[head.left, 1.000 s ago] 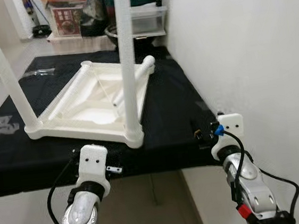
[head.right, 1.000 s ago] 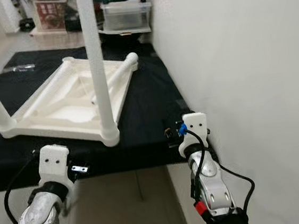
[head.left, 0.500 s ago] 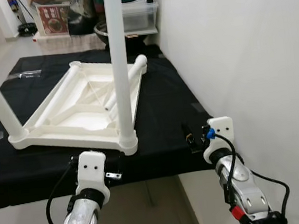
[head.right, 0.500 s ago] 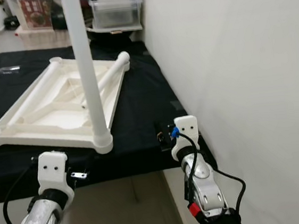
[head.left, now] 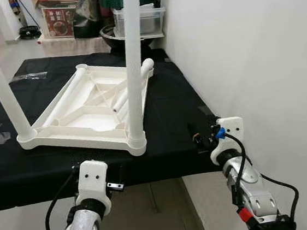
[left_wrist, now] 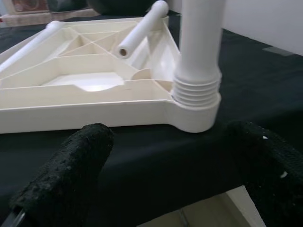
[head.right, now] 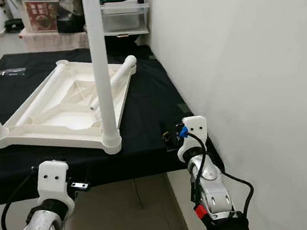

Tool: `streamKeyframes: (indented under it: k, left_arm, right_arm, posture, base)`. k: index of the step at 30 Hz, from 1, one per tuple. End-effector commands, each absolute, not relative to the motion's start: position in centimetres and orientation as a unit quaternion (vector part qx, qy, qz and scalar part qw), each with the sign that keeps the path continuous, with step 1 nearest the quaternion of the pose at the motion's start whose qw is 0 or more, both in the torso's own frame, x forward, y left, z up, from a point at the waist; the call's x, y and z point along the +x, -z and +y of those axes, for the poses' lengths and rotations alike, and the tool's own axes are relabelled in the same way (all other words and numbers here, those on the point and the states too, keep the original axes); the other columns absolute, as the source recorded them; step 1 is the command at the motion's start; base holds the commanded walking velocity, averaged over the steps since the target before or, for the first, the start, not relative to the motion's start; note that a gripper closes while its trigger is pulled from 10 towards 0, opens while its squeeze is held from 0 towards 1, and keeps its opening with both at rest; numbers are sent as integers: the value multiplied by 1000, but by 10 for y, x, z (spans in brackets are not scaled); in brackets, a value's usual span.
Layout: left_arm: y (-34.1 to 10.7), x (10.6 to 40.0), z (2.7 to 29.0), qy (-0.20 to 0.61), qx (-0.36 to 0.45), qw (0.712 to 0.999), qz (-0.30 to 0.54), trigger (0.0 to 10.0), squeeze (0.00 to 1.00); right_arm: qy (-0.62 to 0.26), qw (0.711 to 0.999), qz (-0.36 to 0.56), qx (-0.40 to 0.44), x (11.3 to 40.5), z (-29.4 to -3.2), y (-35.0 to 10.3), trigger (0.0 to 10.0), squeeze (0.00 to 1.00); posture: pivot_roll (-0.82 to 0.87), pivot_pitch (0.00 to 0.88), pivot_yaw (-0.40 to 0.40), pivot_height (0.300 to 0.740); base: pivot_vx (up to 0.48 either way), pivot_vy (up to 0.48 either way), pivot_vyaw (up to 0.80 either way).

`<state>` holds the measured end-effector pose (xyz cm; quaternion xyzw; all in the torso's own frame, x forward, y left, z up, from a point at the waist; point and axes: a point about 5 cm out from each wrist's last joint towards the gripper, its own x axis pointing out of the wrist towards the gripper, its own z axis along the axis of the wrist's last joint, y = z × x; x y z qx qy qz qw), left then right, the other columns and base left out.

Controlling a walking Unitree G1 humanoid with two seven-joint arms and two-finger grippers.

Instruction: Building children table

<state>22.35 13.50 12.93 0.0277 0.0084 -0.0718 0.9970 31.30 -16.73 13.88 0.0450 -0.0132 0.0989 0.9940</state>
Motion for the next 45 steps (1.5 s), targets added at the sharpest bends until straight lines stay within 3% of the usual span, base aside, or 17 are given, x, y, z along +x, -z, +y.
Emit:
streamKeyframes:
  k: [1,6,8,11,18,26,45]
  left_arm:
    - [-125,218,132,85,20,996,25,10000,0]
    - [-124,207,124,131,-14,991,30,10000,0]
    - [-126,199,116,172,-35,984,34,10000,0]
    - [-128,191,109,203,-42,978,37,10000,0]
    - [-131,182,108,202,-42,978,39,10000,0]
    - [-136,175,105,216,-43,975,39,10000,0]
    - [-139,172,105,207,-29,977,43,10000,0]
  right_arm:
    - [-180,979,10,92,319,-167,-144,10000,0]
    - [-282,956,13,81,329,-163,-159,10000,0]
    - [-363,926,28,103,334,-156,-167,10000,0]
    - [-458,887,27,56,338,-145,-172,10000,0]
    - [-535,844,18,26,341,-134,-184,10000,0]
    - [-535,845,27,-2,360,-128,-194,10000,0]
    - [-523,852,-12,-21,376,-101,-209,10000,0]
  posture:
    - [99,69,-83,740]
    - [108,82,-80,740]
    - [118,91,-82,740]
    - [140,111,-93,740]
    - [150,132,-96,740]
    - [148,153,-99,740]
    - [151,172,-109,740]
  base:
    - [0,0,0]
    - [0,0,0]
    - [0,0,0]
    - [0,0,0]
    - [0,0,0]
    - [0,0,0]
    - [0,0,0]
